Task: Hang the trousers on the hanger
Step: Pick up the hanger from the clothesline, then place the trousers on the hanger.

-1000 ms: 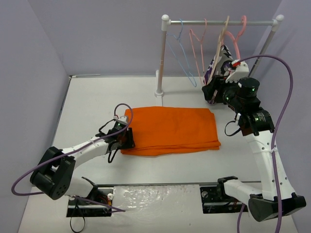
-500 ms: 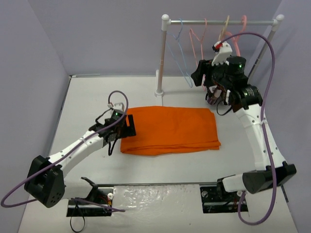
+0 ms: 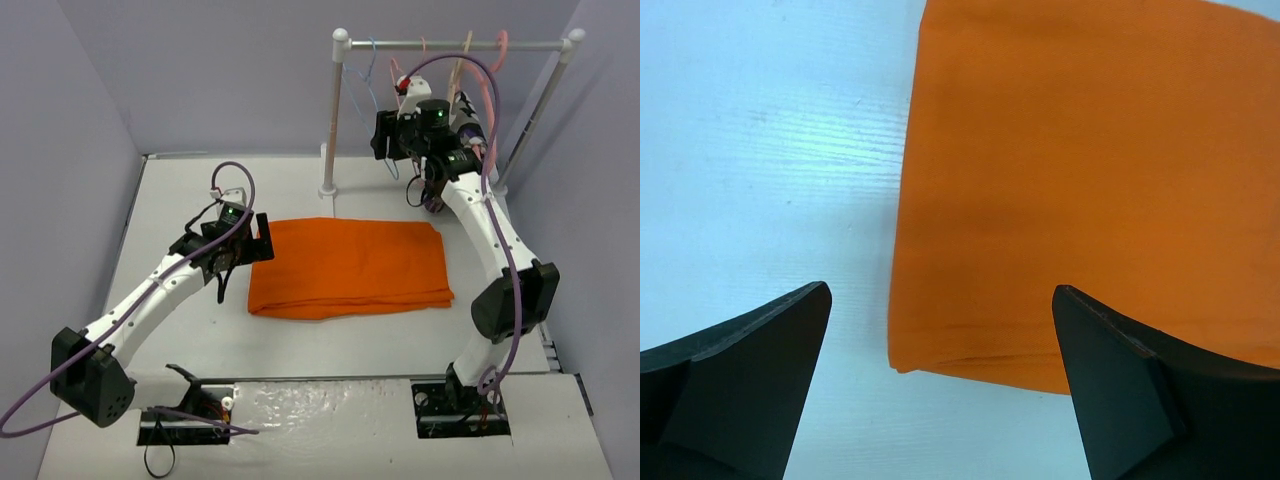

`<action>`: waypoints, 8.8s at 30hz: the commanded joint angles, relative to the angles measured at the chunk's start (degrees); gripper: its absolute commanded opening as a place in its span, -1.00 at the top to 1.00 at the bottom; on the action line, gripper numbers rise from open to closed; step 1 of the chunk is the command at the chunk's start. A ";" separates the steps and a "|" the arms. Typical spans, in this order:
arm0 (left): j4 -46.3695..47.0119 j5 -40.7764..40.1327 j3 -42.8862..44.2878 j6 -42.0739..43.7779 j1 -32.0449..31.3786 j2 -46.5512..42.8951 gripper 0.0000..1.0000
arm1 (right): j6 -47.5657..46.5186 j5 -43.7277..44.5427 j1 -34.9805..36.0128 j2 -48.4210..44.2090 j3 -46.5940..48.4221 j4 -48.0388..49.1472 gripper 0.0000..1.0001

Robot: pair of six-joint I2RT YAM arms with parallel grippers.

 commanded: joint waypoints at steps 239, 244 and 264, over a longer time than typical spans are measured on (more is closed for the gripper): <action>50.29 24.03 -5.91 -5.24 -16.83 18.72 1.00 | 25.37 11.78 28.73 -33.06 -70.37 40.40 1.00; 43.78 18.30 -7.62 -2.67 -16.51 10.41 1.00 | 26.75 12.23 29.03 -31.87 -71.88 43.07 1.00; 43.40 21.20 -12.41 12.51 -5.82 -1.37 -0.38 | 26.39 11.49 32.98 -23.83 -69.15 46.69 1.00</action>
